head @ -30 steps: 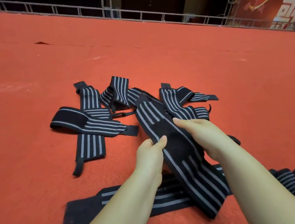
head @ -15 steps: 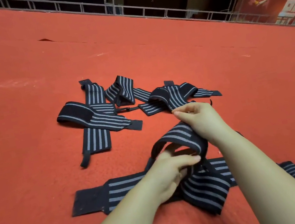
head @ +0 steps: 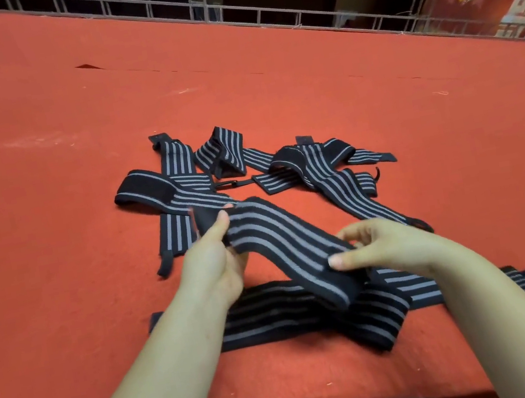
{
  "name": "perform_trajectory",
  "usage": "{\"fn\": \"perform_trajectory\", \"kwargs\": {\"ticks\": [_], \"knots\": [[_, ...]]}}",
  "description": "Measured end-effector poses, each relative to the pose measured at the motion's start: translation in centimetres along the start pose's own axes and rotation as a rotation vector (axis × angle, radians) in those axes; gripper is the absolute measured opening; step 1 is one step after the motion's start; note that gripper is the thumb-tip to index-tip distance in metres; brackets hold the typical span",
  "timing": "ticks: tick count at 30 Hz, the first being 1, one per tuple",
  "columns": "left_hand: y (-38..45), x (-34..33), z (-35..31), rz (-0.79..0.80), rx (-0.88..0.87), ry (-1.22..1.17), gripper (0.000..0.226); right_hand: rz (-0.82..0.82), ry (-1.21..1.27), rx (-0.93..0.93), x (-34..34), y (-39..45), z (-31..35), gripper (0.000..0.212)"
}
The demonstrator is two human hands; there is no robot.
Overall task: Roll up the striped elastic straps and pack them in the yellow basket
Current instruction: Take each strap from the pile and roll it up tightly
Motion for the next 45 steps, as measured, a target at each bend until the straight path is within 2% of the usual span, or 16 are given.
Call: {"fn": "perform_trajectory", "kwargs": {"ticks": [3,5,6,9,11,13,16,19,23,26,29,33,35,38,45], "knots": [[0.7,1.9,-1.6,-0.089,-0.026,-0.071,0.029,0.107,-0.069,-0.15,-0.4,-0.5,-2.5,0.04],[0.9,3.0,-2.2,-0.128,-0.047,-0.09,0.031,0.069,-0.106,-0.179,0.3,-0.9,-2.9,0.036],[1.0,3.4,-2.3,-0.144,-0.047,-0.072,0.03,-0.004,-0.141,-0.18,1.2,-1.0,-2.7,0.037],[1.0,4.6,-1.6,-0.185,0.005,0.038,0.024,-0.358,-0.279,-0.163,5.6,-1.6,-1.2,0.044],[0.4,4.7,-0.6,-0.151,0.066,0.128,0.023,-0.557,-0.367,-0.158,8.3,-2.5,0.8,0.047],[-0.4,4.4,0.4,-0.073,0.144,0.259,0.02,-0.644,-0.497,-0.205,10.3,-2.9,2.0,0.051],[-1.2,4.2,1.3,-0.005,0.211,0.43,0.022,-0.686,-0.668,-0.257,10.3,-2.0,2.0,0.04],[-1.5,4.5,1.6,0.001,0.204,0.457,0.024,-0.554,-0.643,-0.115,5.2,0.1,0.9,0.041],[-2.5,4.7,0.7,0.067,0.182,0.502,0.022,-0.252,-0.256,0.16,-5.7,2.4,0.2,0.044],[-3.1,5.6,-0.3,0.132,0.175,0.578,0.023,-0.199,-0.118,0.231,-10.1,4.4,0.3,0.037],[-3.3,7.5,-1.3,0.151,0.154,0.712,0.021,-0.21,-0.078,0.237,-11.9,6.1,0.6,0.018],[-2.7,10.8,-2.9,0.053,0.072,1.086,0.021,-0.181,-0.06,0.218,-13.4,7.8,0.9,0.025],[-2.1,12.3,-3.7,-0.035,0.018,1.184,0.024,-0.133,-0.046,0.177,-14.0,8.5,1.1,0.025],[-1.7,13.6,-4.2,-0.098,0.018,1.227,0.02,-0.088,-0.06,0.105,-14.8,9.3,1.3,0.025],[-1.3,15.4,-4.3,-0.105,0.081,1.167,0.018,-0.069,-0.09,0.011,-15.8,10.3,1.4,0.025]]}}
Point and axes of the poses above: each hand's wrist, its own y-axis towards the middle knuckle, its own x-axis out of the back of the hand, z = x × y, the point moved 5 cm from there along y, towards the middle knuckle, and after that the axes turned 9 degrees about y, right-handed, at the moved point
